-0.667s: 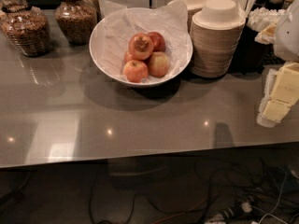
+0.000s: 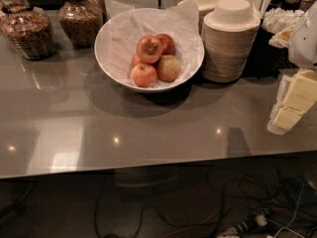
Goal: Pick apple from white bowl
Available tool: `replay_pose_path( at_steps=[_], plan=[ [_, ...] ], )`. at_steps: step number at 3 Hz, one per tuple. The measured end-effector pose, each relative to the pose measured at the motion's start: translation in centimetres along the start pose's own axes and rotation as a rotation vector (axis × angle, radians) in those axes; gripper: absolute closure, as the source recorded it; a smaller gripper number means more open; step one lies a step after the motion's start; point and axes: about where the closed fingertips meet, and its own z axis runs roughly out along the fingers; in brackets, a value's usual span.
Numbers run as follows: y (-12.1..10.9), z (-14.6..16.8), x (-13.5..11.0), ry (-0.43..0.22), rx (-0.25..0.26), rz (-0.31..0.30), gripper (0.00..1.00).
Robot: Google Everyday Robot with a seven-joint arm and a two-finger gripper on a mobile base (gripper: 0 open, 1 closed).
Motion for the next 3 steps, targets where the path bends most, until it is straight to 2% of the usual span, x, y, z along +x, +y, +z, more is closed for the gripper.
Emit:
replay_pose_path(
  at_steps=[1,2,3],
  plan=[
    [-1.0,2.3,-0.5,-0.112,0.047,0.031,0.0],
    [-3.1,4.2,-3.1,-0.266,0.111,0.076,0.0],
    [-7.0,5.2,-7.8,-0.436,0.185,0.088,0.0]
  ],
)
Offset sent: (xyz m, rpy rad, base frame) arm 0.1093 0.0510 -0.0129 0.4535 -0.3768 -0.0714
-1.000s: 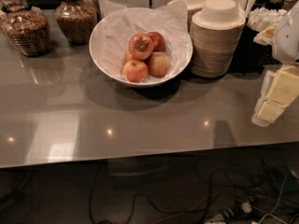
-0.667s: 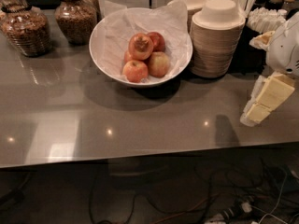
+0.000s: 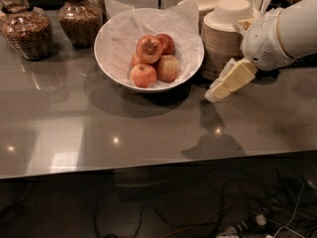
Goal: Pick apple from white bowl
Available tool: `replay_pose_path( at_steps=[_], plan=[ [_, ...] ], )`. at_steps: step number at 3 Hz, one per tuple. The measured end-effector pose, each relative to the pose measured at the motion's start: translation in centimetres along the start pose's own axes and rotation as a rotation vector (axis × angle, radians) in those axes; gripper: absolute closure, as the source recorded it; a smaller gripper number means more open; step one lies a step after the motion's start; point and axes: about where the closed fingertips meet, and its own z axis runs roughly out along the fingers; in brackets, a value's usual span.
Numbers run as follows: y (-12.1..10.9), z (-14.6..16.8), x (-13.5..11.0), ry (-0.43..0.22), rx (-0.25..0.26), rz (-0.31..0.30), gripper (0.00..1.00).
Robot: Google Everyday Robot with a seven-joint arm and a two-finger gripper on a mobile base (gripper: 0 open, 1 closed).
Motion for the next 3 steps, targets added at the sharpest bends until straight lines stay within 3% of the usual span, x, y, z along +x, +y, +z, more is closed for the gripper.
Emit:
replay_pose_path(
  at_steps=[1,2,3],
  plan=[
    [-2.7,2.7,-4.2,-0.12,0.031,-0.016,0.0],
    [-4.0,4.9,-8.4,-0.201,0.021,-0.045,0.0],
    [-3.9,7.2,-12.1,-0.255,-0.026,-0.081,0.0]
  ],
)
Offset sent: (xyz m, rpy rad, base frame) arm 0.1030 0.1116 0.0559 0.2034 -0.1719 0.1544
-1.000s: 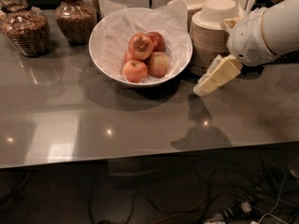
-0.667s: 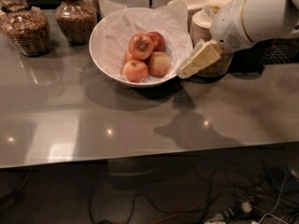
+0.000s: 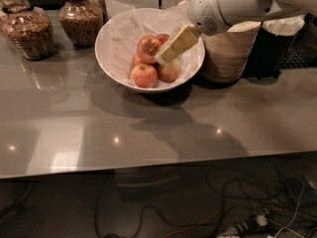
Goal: Pick apple from white bowl
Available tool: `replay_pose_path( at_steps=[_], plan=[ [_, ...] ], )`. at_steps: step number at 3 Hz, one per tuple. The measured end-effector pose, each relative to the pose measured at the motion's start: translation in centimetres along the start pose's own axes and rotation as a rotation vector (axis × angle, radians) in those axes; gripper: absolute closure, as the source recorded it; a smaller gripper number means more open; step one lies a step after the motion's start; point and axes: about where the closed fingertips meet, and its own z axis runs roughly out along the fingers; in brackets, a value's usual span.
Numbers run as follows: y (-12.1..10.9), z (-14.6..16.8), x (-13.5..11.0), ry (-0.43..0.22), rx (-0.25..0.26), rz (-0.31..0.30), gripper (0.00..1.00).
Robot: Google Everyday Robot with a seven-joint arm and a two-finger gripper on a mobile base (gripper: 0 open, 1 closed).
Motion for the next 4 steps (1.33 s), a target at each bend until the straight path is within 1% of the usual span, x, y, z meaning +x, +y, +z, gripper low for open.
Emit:
replay_pose_path(
  at_steps=[1,2,3,4],
  plan=[
    [0.0,0.1,-0.3,-0.004,-0.001,-0.003,0.0],
    [-0.2,0.2,0.0,-0.011,0.023,-0.006,0.0],
    [-0.5,1.7,0.7,-0.052,0.05,0.011,0.0],
    [-0.6,3.8,1.3,-0.086,0.05,0.032,0.1]
  ],
)
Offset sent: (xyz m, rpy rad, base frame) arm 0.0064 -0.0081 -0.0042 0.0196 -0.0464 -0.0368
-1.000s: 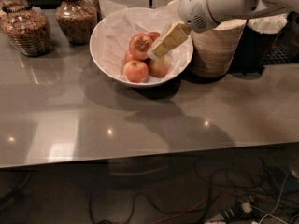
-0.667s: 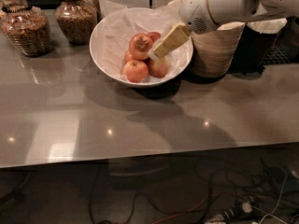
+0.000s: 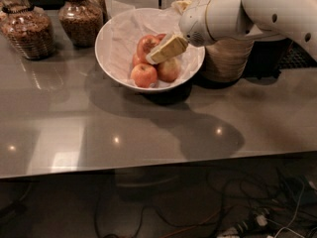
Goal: Pick apple from white bowl
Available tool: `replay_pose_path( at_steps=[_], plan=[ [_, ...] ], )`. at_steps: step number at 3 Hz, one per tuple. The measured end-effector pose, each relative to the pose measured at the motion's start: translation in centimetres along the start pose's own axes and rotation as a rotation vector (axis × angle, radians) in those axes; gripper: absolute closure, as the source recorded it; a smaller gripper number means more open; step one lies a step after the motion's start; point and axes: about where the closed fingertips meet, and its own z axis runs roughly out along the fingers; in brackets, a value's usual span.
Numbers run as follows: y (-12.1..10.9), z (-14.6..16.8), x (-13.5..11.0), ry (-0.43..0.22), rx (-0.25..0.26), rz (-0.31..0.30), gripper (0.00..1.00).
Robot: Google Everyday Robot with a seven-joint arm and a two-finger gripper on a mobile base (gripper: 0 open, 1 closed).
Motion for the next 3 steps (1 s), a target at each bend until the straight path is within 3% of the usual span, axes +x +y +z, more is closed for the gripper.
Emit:
replay_pose_path(
  at_steps=[1,3],
  plan=[
    [0.4,1.6,1.1,-0.013,-0.011,0.032,0.19],
    [1.5,3.2,3.0,-0.011,-0.029,0.087,0.23]
  ],
)
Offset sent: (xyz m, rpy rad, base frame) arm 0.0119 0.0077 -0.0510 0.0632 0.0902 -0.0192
